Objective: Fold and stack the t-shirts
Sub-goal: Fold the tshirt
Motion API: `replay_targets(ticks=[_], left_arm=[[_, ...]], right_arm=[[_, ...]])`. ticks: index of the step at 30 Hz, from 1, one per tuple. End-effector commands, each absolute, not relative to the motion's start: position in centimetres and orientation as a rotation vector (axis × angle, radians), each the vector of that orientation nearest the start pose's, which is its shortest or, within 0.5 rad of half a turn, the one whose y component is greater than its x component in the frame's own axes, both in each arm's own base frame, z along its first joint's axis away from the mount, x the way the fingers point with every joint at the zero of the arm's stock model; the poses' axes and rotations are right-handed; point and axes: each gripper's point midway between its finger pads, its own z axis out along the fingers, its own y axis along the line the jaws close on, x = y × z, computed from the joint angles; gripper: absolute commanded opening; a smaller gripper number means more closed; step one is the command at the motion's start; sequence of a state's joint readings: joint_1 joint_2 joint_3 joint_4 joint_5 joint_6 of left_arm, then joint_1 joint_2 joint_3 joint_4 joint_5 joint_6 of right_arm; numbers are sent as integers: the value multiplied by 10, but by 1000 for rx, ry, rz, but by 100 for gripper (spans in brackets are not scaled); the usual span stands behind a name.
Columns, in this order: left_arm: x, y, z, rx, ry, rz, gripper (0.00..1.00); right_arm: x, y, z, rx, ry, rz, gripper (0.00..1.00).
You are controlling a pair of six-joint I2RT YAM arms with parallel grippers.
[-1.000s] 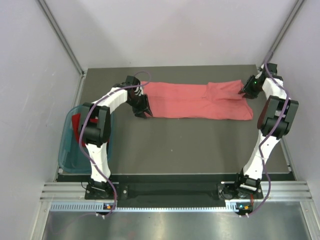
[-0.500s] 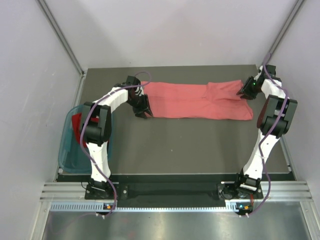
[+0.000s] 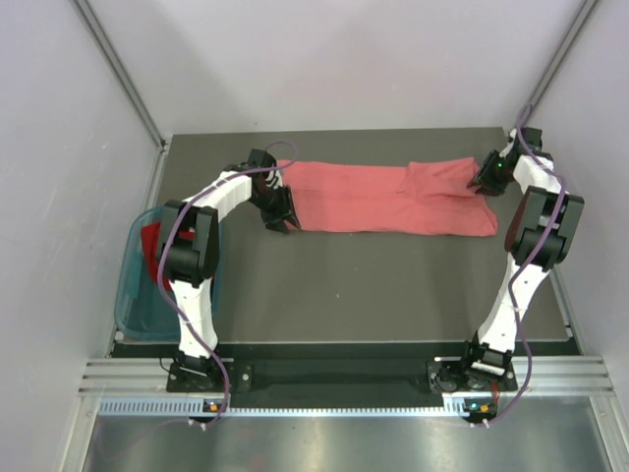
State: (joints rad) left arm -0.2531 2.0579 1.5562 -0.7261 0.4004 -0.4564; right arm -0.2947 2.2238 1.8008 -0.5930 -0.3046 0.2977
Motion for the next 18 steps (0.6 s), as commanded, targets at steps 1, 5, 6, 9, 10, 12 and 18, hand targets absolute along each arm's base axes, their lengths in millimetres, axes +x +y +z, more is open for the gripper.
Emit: replay_targets(ticks=[1,5,6,9,10,12,18], left_arm=[[402,-192,64,-166,2839,-737,47],[401,-192,63,-166,2842,-740,46],[400,-192,63,-166,2844,-742,46],[400,-192,63,-165,2845,-739,46],[400,-192,63,-165,2843,-739,46],[398,-191,63,-163,2845,-741,46],[397,-190,63,-163,2846,-740,47]], right_arm=[[533,-86,61,591,2444,423,37],[538,-81,63,579,2428,456,35],[539,-80,61,580,2427,465,35],[543,-78,61,578,2419,485,31],[545,-79,63,580,2407,484,31],[547,-78,67,579,2395,485,29],[553,-80,84,566,2349,476,26]])
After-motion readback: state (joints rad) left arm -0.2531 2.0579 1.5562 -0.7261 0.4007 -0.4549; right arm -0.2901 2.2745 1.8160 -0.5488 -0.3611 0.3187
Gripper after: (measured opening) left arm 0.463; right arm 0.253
